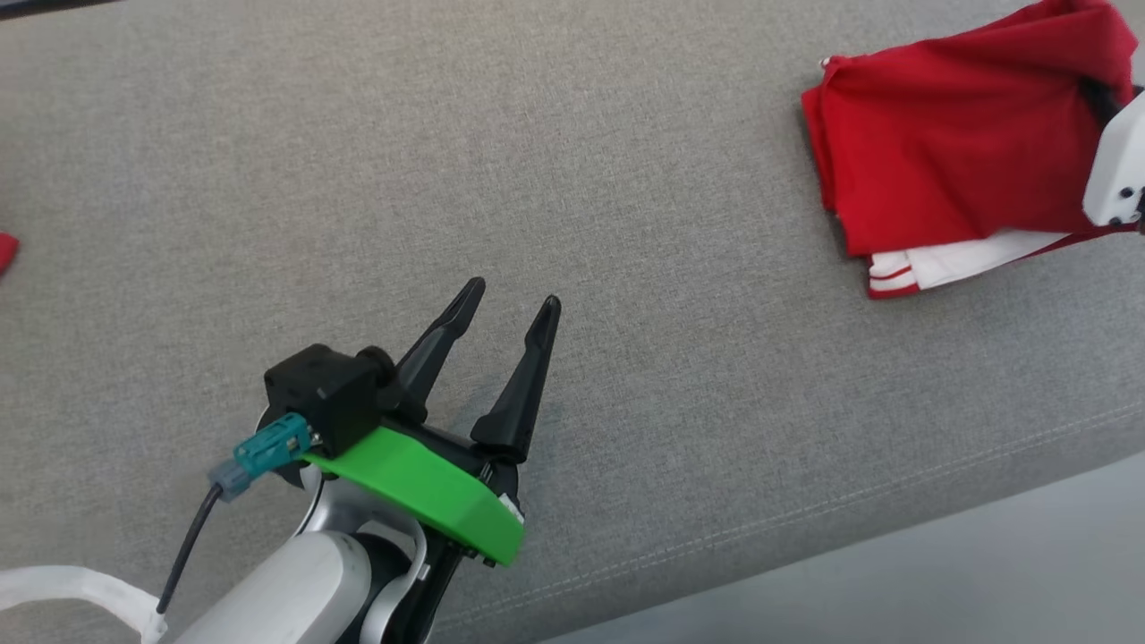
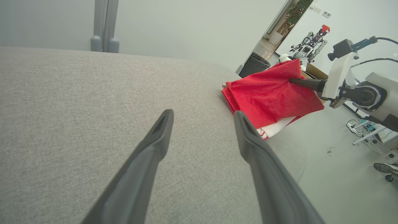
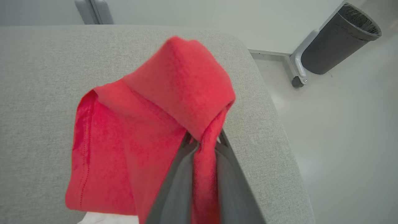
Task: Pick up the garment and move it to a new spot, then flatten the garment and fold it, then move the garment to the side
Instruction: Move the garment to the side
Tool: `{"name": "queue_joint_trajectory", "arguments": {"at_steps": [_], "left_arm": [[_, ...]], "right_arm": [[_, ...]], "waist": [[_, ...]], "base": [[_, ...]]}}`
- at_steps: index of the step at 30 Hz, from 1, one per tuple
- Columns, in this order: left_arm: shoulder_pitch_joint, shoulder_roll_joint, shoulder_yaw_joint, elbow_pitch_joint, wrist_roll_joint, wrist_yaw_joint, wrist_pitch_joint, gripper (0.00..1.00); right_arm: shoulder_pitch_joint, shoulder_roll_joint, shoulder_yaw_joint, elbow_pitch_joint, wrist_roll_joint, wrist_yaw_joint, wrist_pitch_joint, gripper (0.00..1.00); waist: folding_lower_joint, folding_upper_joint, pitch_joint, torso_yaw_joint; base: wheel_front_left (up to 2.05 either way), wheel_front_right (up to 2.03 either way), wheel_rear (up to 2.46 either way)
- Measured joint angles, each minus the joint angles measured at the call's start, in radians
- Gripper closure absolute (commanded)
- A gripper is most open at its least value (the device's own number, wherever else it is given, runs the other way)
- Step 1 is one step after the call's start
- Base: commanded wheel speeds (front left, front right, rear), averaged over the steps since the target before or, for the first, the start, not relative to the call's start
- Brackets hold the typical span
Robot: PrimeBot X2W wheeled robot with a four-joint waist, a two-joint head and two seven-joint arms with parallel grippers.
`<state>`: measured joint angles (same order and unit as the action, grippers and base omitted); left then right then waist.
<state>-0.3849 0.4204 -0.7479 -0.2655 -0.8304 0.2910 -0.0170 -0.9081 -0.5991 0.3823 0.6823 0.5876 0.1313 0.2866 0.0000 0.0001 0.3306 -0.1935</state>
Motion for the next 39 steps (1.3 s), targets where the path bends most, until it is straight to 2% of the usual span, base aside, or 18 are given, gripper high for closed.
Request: {"name": "queue_joint_trajectory", "arguments": {"at_steps": [8,17,18,19,20,21,27,31,39], "left_arm": [[-0.080,-0.001,-0.020,-0.048,0.039,0.008,0.051,0.00],[-0.092,0.016,-0.028,-0.075,0.062,0.027,0.077,0.00],[-0.093,0.017,-0.029,-0.077,0.065,0.028,0.077,0.00],[-0.093,0.019,-0.029,-0.080,0.067,0.031,0.078,0.00],[-0.093,0.021,-0.029,-0.080,0.067,0.032,0.078,0.00],[-0.093,0.022,-0.029,-0.081,0.068,0.035,0.078,0.00],[-0.093,0.028,-0.028,-0.086,0.069,0.041,0.078,0.00],[-0.090,0.028,-0.027,-0.083,0.068,0.043,0.076,0.00],[-0.066,0.020,-0.006,-0.029,0.032,0.027,0.035,0.00]], "right_arm": [[-0.108,-0.023,-0.032,0.145,-0.070,0.000,-0.076,1.00],[-0.212,-0.033,-0.050,0.322,-0.189,0.000,-0.185,1.00],[-0.218,-0.035,-0.054,0.348,-0.202,0.000,-0.194,0.77],[-0.226,-0.034,-0.062,0.369,-0.214,0.000,-0.209,0.49],[-0.233,-0.033,-0.071,0.389,-0.229,0.000,-0.228,0.10],[-0.242,-0.032,-0.076,0.410,-0.244,0.000,-0.241,0.00],[-0.267,0.000,-0.093,0.503,-0.303,0.000,-0.293,0.00],[-0.268,0.022,-0.094,0.523,-0.313,0.000,-0.315,0.00],[-0.241,0.101,-0.021,0.468,-0.266,0.000,-0.380,0.00]], "waist": [[0.0001,0.0000,0.099,-0.011],[0.0001,0.0000,0.182,0.023],[0.0001,0.0000,0.187,0.030],[0.0001,0.0000,0.192,0.036],[0.0001,0.0000,0.197,0.042],[0.0001,0.0000,0.202,0.046],[0.0001,-0.0001,0.213,0.061],[0.0000,0.0000,0.205,0.057],[0.0000,0.0000,0.147,0.046]], "base": [[0.00,0.00,0.00],[0.00,0.00,0.00],[0.00,0.00,0.00],[0.00,0.00,0.00],[0.00,0.00,0.00],[0.00,0.00,0.00],[0.00,0.00,0.00],[0.00,0.00,0.00],[0.00,0.00,0.00]]}}
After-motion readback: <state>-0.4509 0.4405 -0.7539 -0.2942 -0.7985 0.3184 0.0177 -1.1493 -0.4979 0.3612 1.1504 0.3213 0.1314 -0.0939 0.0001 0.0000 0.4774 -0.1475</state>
